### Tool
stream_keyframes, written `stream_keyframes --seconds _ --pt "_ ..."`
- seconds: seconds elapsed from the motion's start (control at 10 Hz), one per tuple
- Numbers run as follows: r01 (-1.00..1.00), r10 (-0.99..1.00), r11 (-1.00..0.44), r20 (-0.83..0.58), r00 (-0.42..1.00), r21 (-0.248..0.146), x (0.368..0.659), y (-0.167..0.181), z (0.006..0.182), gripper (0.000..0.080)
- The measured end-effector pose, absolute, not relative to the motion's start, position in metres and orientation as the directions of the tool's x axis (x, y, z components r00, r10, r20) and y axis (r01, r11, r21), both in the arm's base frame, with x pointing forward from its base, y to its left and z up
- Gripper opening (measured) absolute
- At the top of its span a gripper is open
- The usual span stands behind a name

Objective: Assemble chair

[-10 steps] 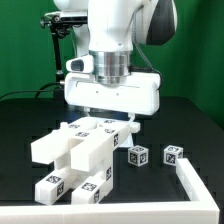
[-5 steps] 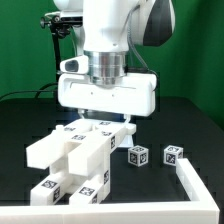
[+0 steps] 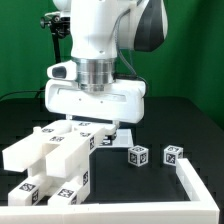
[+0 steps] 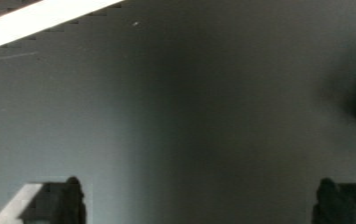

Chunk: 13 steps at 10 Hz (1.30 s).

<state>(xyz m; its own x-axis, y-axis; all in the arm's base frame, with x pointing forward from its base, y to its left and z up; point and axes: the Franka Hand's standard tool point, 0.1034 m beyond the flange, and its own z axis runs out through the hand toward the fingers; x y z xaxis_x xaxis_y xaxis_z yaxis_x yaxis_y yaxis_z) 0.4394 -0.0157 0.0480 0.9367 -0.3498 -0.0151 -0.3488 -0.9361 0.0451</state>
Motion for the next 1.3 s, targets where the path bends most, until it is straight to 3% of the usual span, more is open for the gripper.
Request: stream_keyframes --seconds 0.2,0.5,0.8,0.9,1.3 --pt "-0.396 -0.397 -0.917 -0.025 0.917 0.036 0.430 -0.004 0.051 0.0648" --pt "-0.485 -0.486 -0.874 -0.023 0.874 0.013 0.432 0.052 0.062 0.0648" --pt "-0.560 -0.560 -0.828 0.021 0.828 -0.006 0.476 0.104 0.065 0.0648" --pt "-0.565 -0.565 -0.825 0.034 0.824 -0.007 0.488 0.108 0.064 0.0648" --pt "-0.558 -0.558 -0.830 0.033 0.829 -0.002 0.485 0.107 0.061 0.0648"
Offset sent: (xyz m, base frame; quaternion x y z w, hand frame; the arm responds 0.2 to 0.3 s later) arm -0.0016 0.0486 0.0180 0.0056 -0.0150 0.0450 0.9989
